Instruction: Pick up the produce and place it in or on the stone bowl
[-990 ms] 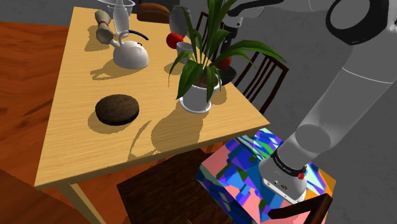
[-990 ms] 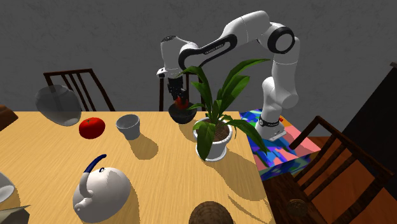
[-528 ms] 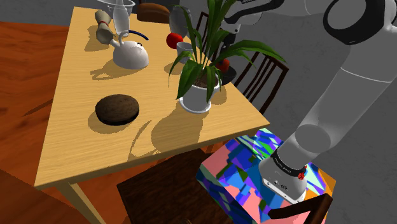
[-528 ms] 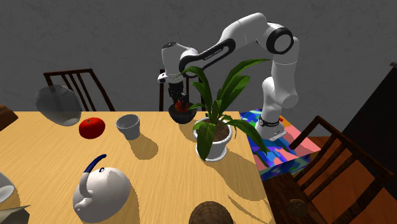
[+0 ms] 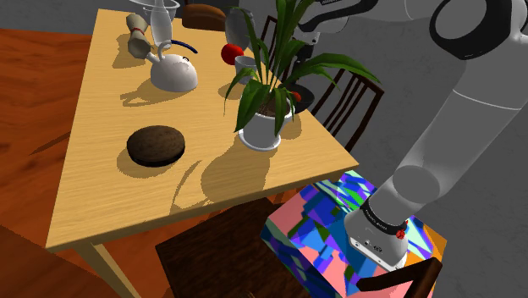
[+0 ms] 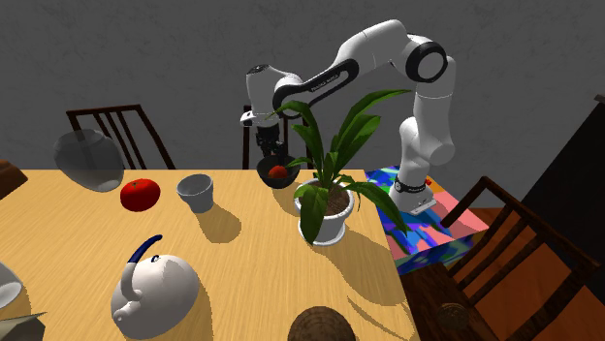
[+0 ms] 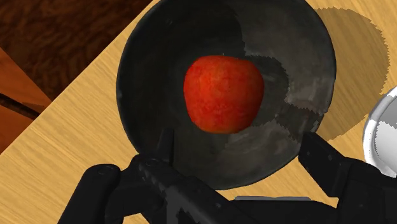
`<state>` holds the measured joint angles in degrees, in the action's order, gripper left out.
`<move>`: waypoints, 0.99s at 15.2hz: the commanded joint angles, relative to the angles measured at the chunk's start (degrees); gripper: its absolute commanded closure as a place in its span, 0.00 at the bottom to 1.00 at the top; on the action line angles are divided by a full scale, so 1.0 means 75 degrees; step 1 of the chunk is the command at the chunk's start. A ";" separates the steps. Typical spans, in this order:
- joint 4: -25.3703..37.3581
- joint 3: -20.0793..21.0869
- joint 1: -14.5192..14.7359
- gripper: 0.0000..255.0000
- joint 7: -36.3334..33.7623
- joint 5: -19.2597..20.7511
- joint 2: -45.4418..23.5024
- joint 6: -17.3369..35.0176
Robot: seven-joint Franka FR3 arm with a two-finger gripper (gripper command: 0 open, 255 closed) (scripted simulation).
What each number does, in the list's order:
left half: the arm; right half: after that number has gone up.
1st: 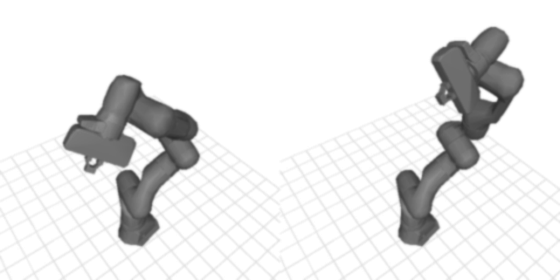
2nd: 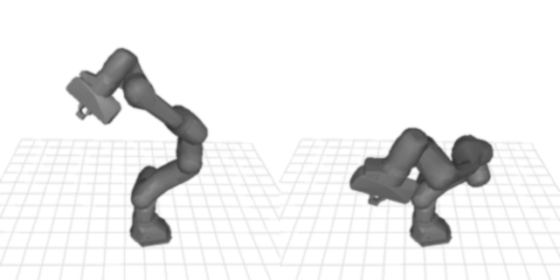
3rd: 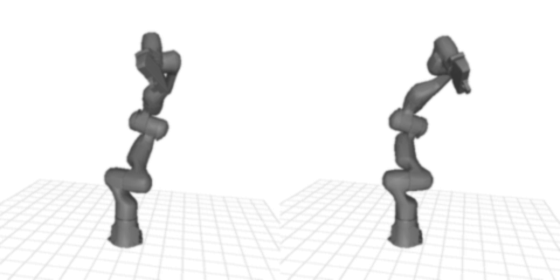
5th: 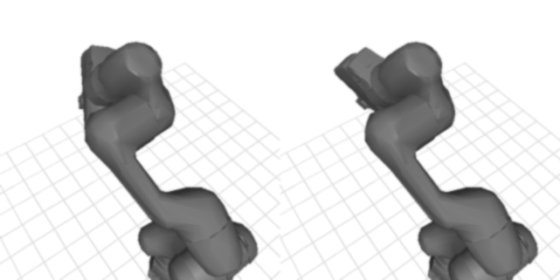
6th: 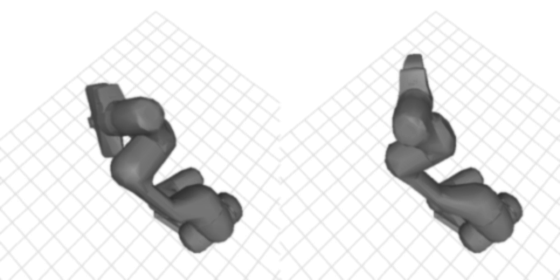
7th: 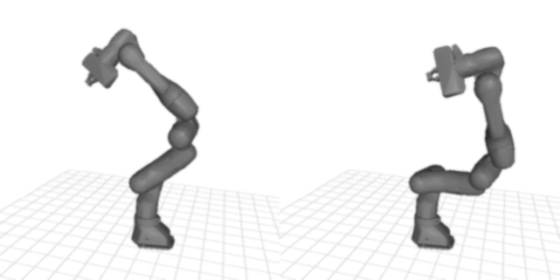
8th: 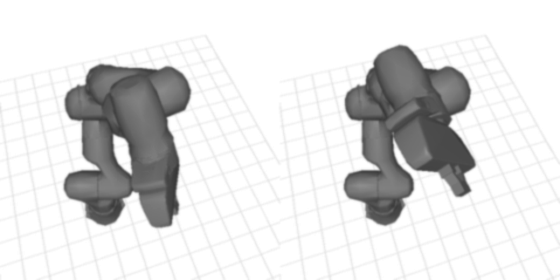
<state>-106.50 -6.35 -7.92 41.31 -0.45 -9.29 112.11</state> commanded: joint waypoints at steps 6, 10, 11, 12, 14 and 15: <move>0.0624 -0.0002 0.0003 0.00 -0.0011 0.0015 0.0120 -0.0743; 0.0806 -0.0002 0.0004 0.00 -0.0012 0.0018 0.0136 -0.0941; 0.0806 -0.0002 0.0004 0.00 -0.0012 0.0018 0.0136 -0.0941; 0.0806 -0.0002 0.0004 0.00 -0.0012 0.0018 0.0136 -0.0941; 0.0806 -0.0002 0.0004 0.00 -0.0012 0.0018 0.0136 -0.0941; 0.0804 -0.0002 0.0004 0.00 -0.0012 0.0018 0.0137 -0.0939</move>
